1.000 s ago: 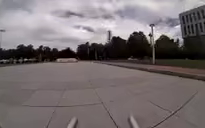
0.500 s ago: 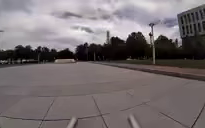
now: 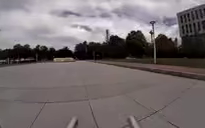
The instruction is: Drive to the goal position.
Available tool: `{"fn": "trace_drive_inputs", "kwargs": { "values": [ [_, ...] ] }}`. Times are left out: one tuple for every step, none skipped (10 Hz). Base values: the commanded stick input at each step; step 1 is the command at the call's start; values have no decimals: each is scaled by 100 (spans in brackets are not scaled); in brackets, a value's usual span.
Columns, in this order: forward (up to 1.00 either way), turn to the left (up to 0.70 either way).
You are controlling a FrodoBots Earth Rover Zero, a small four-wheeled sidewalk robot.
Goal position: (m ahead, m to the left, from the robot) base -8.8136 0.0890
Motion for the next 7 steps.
{"fn": "trace_drive_inputs", "kwargs": {
  "values": [
    [70,1],
    [70,1],
    [70,1],
    [70,1],
    [70,1],
    [70,1],
    [70,1]
  ]
}}
